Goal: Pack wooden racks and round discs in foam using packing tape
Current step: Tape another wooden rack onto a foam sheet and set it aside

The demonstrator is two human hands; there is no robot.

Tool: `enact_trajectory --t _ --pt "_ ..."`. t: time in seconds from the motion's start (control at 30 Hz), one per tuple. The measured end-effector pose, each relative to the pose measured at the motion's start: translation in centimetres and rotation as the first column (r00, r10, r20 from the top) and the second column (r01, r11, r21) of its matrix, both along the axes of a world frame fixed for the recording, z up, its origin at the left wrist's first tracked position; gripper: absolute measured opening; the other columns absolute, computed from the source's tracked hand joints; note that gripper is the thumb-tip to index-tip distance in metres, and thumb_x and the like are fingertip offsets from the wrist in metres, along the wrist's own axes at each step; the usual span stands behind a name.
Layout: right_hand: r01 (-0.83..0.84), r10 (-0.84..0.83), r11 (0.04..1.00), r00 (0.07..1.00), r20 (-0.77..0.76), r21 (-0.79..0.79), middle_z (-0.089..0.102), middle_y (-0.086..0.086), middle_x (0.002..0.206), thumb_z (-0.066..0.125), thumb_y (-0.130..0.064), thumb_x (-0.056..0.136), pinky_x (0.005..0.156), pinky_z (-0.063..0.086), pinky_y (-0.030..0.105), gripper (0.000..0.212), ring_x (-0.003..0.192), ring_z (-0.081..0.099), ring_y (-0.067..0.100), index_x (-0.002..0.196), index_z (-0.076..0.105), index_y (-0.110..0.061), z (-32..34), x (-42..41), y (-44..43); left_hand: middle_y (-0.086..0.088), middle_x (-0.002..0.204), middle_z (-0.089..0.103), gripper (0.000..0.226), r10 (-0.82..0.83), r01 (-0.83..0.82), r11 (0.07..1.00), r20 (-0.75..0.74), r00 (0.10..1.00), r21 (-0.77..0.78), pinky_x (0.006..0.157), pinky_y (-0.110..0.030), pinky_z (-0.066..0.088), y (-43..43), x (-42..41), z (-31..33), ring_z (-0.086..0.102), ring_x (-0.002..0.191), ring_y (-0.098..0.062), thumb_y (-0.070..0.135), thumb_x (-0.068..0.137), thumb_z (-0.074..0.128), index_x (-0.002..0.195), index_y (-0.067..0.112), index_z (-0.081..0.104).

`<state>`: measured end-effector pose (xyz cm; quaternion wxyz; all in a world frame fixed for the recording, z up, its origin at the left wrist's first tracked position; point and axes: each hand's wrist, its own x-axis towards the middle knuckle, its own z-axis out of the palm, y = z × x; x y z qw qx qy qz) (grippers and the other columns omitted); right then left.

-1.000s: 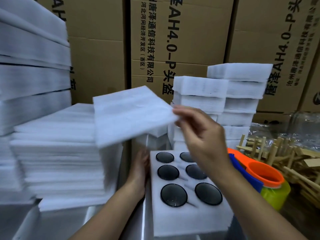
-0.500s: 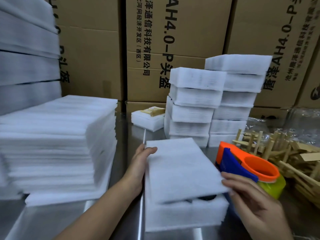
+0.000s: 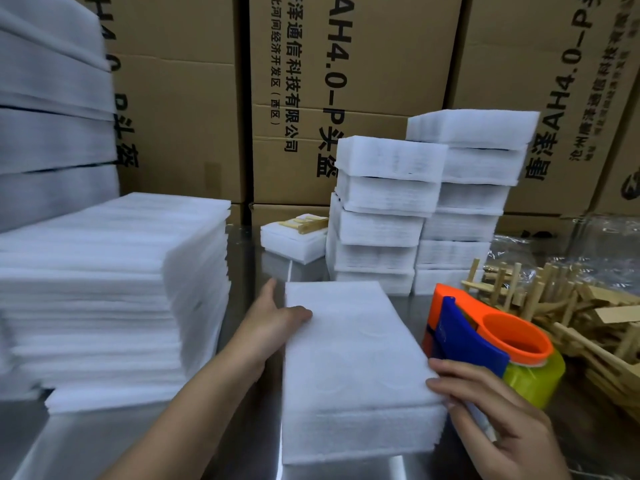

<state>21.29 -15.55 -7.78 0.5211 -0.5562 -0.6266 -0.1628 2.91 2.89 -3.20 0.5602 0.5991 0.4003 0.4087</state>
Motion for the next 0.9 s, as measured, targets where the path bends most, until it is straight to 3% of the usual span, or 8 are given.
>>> enact_trajectory --t 0.1,0.17,0.27,0.4,0.57,0.67,0.8,0.9 --pt "-0.003 0.003 1.0 1.0 0.002 0.004 0.07 -0.007 0.101 0.061 0.003 0.066 0.082 0.047 0.012 0.03 0.099 0.062 -0.004 0.08 0.076 -0.019 0.0 0.0 0.1 0.013 0.145 0.036 0.067 0.044 0.035 0.938 -0.219 0.975 0.344 0.103 -0.026 0.034 -0.8 0.0 1.5 0.036 0.13 -0.006 0.025 0.087 0.063 0.146 0.032 0.029" --pt "-0.005 0.005 1.0 1.0 0.021 0.013 0.069 -0.007 0.101 0.06 0.004 0.065 0.08 0.047 0.012 0.031 0.099 0.062 -0.004 0.08 0.076 -0.018 0.1 0.1 0.2 0.025 0.151 0.015 0.062 -0.022 0.297 0.791 -0.461 0.887 0.535 0.112 -0.017 0.009 -2.0 0.8 2.3 0.008 0.134 0.01 0.043 0.09 0.055 0.145 0.038 0.027" --pt "0.003 -0.004 1.0 0.999 0.041 0.022 0.069 -0.006 0.1 0.061 0.005 0.064 0.082 0.045 0.008 0.031 0.1 0.061 -0.006 0.08 0.076 -0.017 0.1 0.0 0.1 0.024 0.154 0.0 0.066 -0.051 0.63 0.593 -0.758 0.65 0.501 0.111 -0.018 -0.008 -3.6 3.1 2.6 -0.007 0.136 0.011 0.06 0.092 0.034 0.149 0.036 0.012" --pt "0.011 -0.012 1.0 0.998 0.06 0.02 0.069 -0.008 0.102 0.061 0.004 0.065 0.083 0.045 0.008 0.033 0.101 0.061 -0.004 0.082 0.076 -0.019 -0.1 0.2 0.0 0.018 0.156 -0.01 0.072 -0.007 0.765 0.549 -0.913 0.408 0.337 0.117 -0.035 -0.01 -4.5 4.8 1.3 -0.014 0.142 -0.001 0.067 0.09 0.021 0.15 0.035 -0.003" --pt "0.001 -0.001 1.0 0.998 0.06 -0.004 0.068 -0.006 0.105 0.057 0.008 0.069 0.081 0.047 0.013 0.036 0.101 0.061 -0.002 0.084 0.076 -0.019 -0.2 0.2 0.0 0.019 0.155 -0.013 0.07 -0.018 0.771 0.563 -0.928 0.373 0.299 0.117 -0.034 -0.011 -4.6 4.8 0.7 -0.016 0.141 0.001 0.066 0.091 0.019 0.149 0.036 -0.006" --pt "-0.025 0.023 0.999 0.999 -0.049 -0.046 0.067 -0.007 0.111 0.051 0.007 0.071 0.087 0.043 0.009 0.041 0.106 0.059 -0.003 0.087 0.075 -0.023 0.7 0.3 0.2 0.017 0.156 -0.014 0.066 -0.019 0.756 0.583 -0.925 0.378 0.297 0.116 -0.032 -0.012 -4.8 4.9 0.6 -0.016 0.141 0.001 0.061 0.094 0.017 0.15 0.033 -0.006" --pt "-0.163 0.084 0.96 0.944 -0.319 -0.228 0.054 -0.025 0.129 0.047 -0.026 0.089 0.095 0.028 -0.001 0.031 0.121 0.042 -0.016 0.111 0.058 -0.045 4.5 -0.4 2.6 0.003 0.157 -0.018 0.065 0.018 0.692 0.645 -0.911 0.411 0.325 0.114 -0.025 -0.012 -4.6 5.1 0.3 -0.018 0.142 -0.006 0.05 0.099 0.017 0.15 0.019 -0.008" --pt "-0.212 0.063 0.88 0.94 -0.337 -0.425 0.038 -0.021 0.145 0.042 -0.036 0.099 0.102 0.014 0.0 0.035 0.128 0.028 -0.019 0.134 0.046 -0.037 7.0 -0.6 6.4 -0.006 0.157 -0.015 0.065 0.035 0.666 0.663 -0.903 0.428 0.342 0.114 -0.025 -0.009 -4.5 5.2 0.4 -0.016 0.144 -0.013 0.046 0.1 0.019 0.151 0.014 -0.006"
